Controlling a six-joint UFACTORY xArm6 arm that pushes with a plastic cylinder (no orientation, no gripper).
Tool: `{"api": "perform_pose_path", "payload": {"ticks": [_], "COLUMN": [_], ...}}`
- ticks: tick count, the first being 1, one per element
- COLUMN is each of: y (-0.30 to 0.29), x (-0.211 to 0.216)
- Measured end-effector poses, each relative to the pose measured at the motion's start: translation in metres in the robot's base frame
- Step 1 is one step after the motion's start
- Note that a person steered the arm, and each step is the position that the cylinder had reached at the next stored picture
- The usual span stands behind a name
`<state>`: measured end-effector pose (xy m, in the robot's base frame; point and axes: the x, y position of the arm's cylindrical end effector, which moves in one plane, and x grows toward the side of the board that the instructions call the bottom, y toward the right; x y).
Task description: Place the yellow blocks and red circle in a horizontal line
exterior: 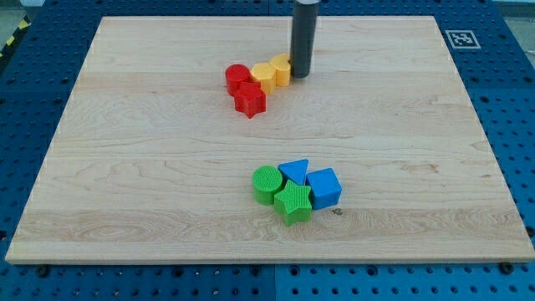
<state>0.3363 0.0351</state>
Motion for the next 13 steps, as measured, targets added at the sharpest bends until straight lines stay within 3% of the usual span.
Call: {"api": "perform_pose_path", "payload": {"ticks": [1, 3, 5, 8, 10, 12, 13], "y": [0.005, 0.043, -0.02, -0.018, -0.068, -0.016, -0.062], "x": [0.009, -0.033, -0.035, 0.004, 0.01, -0.017, -0.022]}}
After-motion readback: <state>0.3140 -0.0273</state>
